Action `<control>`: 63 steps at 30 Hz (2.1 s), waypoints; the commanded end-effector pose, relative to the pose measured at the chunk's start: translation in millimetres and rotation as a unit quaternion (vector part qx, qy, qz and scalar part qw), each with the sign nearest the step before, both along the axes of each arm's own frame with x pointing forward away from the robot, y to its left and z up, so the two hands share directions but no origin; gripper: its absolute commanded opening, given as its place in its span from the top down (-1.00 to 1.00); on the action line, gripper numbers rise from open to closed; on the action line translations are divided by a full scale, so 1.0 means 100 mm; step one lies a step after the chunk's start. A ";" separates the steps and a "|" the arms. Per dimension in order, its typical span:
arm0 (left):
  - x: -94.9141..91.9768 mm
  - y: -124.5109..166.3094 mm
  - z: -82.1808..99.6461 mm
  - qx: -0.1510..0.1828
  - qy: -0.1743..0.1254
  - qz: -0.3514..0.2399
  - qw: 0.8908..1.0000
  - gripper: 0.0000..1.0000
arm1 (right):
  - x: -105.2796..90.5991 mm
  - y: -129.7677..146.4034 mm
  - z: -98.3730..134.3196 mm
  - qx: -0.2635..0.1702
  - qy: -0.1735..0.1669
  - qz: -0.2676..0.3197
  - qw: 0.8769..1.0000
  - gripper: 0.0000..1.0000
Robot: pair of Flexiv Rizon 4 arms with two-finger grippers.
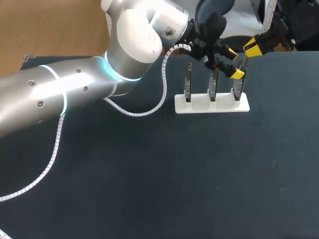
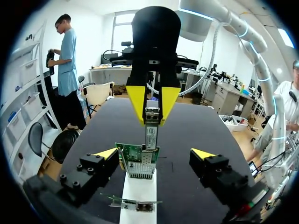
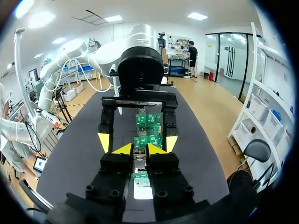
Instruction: Pick up the optical module with the left hand, and insert it into the network port with the right hand.
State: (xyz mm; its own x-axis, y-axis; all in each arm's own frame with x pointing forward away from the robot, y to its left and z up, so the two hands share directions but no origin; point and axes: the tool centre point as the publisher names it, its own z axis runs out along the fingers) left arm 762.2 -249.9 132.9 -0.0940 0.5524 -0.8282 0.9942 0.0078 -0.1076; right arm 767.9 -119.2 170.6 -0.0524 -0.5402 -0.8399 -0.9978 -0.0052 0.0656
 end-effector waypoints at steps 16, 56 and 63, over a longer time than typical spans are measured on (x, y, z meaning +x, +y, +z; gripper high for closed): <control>0.00 0.00 0.01 0.002 0.001 0.000 1.000 -1.00 | -0.03 0.01 0.11 -0.010 -0.028 0.011 0.999 1.00; 0.00 0.00 0.01 0.002 0.001 0.000 1.000 -1.00 | 0.01 0.02 -0.02 -0.023 -0.013 0.008 1.000 1.00; 0.00 0.00 0.01 0.002 0.001 0.000 1.000 -1.00 | 0.00 0.03 0.02 -0.021 -0.019 0.007 1.000 1.00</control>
State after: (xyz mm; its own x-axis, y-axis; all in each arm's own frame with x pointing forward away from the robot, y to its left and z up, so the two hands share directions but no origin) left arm 762.3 -249.9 132.9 -0.0939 0.5524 -0.8283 0.9942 0.0078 -0.1075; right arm 769.7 -117.0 172.1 -0.0184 -0.5751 -0.8179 -0.9992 -0.0189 0.0358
